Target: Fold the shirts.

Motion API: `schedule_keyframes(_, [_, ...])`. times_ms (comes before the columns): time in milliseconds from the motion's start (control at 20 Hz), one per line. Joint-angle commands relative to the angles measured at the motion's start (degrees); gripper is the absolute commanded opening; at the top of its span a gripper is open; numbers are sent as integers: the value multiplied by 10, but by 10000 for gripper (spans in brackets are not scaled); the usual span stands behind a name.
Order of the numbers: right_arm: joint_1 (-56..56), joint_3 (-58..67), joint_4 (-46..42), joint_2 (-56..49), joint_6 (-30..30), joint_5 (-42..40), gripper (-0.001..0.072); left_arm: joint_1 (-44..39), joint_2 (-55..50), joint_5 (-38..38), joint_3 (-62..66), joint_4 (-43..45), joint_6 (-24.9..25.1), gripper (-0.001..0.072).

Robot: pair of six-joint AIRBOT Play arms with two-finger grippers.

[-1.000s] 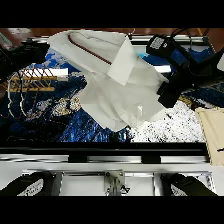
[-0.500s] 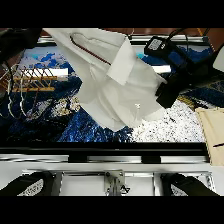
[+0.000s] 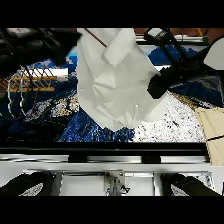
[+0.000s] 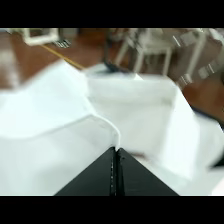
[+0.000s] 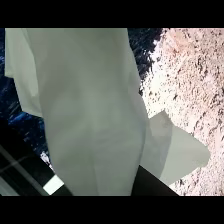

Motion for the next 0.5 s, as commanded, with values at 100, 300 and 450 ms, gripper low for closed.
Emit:
schedule_keyframes(100, [0, 2, 8, 28, 45, -23, 85, -39, -10, -130, -5, 75, 10, 46])
schedule_keyframes(300, [0, 2, 11, 38, 90, -6, 85, -46, -9, -181, -5, 60, 10, 46])
schedule_keyframes(450, [0, 2, 23, 25, 130, 7, 85, -68, -9, -183, -3, 50, 10, 46])
